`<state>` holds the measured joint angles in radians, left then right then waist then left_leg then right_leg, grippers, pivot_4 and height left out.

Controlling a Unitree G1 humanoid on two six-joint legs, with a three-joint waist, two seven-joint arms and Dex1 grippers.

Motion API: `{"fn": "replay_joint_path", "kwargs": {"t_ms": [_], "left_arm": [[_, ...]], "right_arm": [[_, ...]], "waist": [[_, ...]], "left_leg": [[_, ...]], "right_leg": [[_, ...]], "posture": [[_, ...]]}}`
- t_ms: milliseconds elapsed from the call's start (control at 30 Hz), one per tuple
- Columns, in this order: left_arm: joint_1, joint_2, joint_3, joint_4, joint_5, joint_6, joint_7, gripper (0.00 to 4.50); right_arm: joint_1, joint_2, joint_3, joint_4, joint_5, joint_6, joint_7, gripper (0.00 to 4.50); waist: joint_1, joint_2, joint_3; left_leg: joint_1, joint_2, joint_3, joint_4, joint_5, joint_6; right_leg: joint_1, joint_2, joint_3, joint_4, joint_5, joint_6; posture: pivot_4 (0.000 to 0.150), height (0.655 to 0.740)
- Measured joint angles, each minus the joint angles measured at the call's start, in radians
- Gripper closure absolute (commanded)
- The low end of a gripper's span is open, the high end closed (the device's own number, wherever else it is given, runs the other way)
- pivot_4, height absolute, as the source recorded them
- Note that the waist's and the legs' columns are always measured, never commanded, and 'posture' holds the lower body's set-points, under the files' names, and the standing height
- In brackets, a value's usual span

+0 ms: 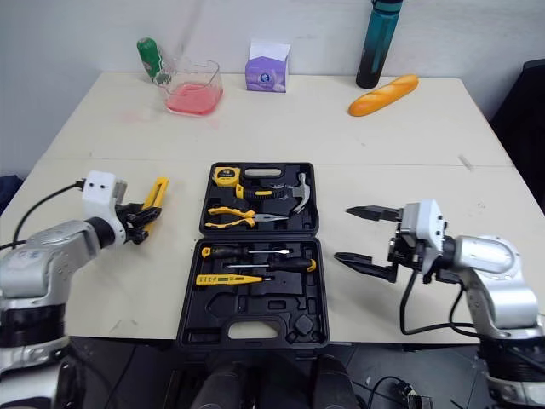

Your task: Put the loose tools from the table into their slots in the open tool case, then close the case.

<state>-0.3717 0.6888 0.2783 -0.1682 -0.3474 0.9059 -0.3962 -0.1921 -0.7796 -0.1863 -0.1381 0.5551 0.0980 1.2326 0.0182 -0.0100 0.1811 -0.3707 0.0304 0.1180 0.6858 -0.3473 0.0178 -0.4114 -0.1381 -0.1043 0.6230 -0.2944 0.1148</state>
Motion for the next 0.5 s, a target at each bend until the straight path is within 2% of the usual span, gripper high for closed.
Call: {"fn": "replay_joint_path", "kwargs": {"t_ms": [233, 367, 500], "left_arm": [[0.084, 0.136, 0.014, -0.178, -0.110, -0.283, -0.380, 3.26], [0.090, 0.152, -0.012, -0.254, -0.225, -0.296, -0.538, 3.26], [0.075, 0.152, -0.130, -0.337, -0.288, -0.252, -0.598, 3.26]], "right_arm": [[0.096, -0.058, -0.078, -0.027, 0.017, 0.022, 0.014, 0.00], [0.147, -0.087, -0.130, -0.055, 0.030, 0.038, 0.026, 0.00], [0.185, -0.097, -0.144, -0.063, 0.036, 0.038, 0.045, 0.00]], "waist": [[0.004, 0.000, 0.000], [0.005, 0.000, 0.000], [0.005, 0.000, 0.000]], "left_leg": [[0.002, 0.000, 0.000, 0.000, 0.000, 0.000], [0.001, 0.000, 0.000, 0.000, 0.000, 0.001], [0.001, 0.000, 0.001, 0.000, 0.000, 0.001]], "right_leg": [[0.001, -0.001, 0.000, -0.002, 0.001, -0.002], [0.001, -0.001, 0.000, -0.001, 0.001, -0.002], [0.002, 0.000, 0.000, -0.001, 0.002, -0.001]], "posture": [[0.150, 0.7400], [0.150, 0.7400], [0.150, 0.7400]]}}
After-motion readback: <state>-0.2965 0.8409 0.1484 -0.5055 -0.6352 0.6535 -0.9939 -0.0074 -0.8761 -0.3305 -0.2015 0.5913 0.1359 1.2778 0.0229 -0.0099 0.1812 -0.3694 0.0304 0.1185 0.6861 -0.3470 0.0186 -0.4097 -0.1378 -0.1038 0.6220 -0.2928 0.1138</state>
